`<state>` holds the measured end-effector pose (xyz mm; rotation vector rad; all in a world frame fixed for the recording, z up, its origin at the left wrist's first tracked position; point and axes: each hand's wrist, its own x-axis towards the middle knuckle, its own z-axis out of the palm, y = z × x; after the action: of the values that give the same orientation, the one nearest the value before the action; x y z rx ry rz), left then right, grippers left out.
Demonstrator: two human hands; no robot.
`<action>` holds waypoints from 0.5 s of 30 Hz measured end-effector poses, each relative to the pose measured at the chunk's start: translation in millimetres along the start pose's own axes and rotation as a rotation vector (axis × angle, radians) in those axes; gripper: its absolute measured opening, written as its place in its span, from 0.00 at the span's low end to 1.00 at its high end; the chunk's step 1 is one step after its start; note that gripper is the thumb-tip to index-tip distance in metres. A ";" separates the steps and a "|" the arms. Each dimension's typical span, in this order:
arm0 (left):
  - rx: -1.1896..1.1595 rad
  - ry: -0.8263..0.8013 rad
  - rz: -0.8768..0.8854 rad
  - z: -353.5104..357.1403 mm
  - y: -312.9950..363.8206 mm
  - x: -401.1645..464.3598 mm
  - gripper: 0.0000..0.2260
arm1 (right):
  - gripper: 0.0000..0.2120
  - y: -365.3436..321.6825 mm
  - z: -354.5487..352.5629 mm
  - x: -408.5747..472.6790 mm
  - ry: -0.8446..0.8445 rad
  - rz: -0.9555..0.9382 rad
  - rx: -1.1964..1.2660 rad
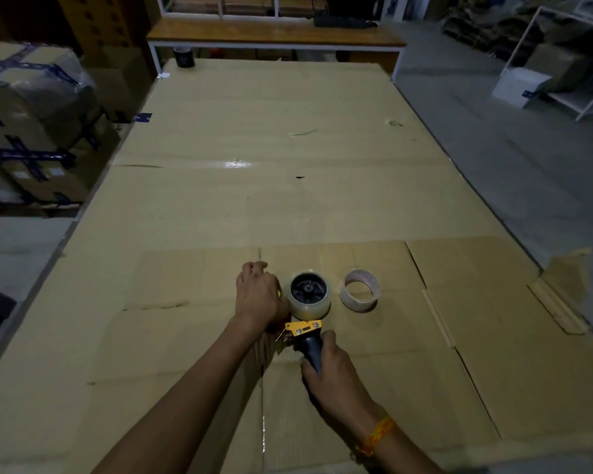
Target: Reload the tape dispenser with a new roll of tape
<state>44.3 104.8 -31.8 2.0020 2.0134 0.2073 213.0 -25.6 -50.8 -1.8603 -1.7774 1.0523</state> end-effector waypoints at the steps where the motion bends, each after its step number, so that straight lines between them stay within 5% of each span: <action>1: -0.007 0.016 0.003 0.3 -1.1 -0.1 0.16 | 0.15 -0.3 -0.2 0.3 -0.007 0.008 -0.002; 15: -0.007 0.093 0.115 8.4 -2.9 -16.2 0.09 | 0.12 -9.9 -1.0 0.1 -0.054 0.047 -0.110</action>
<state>44.0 87.7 -38.9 2.1434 1.9497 0.3374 206.8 -23.9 -43.3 -1.9643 -1.8654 1.0507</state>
